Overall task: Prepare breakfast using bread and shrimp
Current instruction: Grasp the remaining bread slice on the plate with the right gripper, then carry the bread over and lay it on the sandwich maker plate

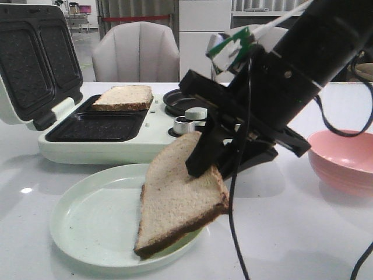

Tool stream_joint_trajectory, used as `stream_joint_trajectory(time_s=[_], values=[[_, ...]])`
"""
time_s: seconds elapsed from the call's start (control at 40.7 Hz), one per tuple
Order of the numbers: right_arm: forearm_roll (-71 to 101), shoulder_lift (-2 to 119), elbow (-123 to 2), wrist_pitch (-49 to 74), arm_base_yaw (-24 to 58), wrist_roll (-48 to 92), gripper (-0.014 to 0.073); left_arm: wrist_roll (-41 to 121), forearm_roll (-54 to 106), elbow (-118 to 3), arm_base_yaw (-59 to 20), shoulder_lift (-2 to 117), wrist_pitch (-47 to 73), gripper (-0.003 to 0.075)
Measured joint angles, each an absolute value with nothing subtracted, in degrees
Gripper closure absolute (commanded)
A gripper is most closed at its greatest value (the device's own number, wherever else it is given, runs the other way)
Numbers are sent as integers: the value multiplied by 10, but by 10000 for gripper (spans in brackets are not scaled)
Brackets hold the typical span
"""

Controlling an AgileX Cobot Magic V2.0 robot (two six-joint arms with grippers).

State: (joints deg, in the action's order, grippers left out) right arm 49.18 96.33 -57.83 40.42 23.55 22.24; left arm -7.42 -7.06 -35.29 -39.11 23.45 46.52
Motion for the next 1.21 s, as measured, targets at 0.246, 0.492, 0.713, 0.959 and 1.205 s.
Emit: stream_joint_trajectory(time_s=[0.246,0.492,0.713,0.959,1.205], values=[[509,866,-608,435,236,222,513,-74,-71,-353,-391,235,465,106],[549,870,-685,407,243,223,513,-74,-71,-353,-391,235,465,106],[555,983,-791,381,258,223,513,-74,-71,-353,-391,235,465,106],[559,1154,-959,381,262,223,510,-74,-71,-353,-391,235,465,106],[569,1266,-1062,395,262,223,221,-74,-71,-353,-391,235,465,106]])
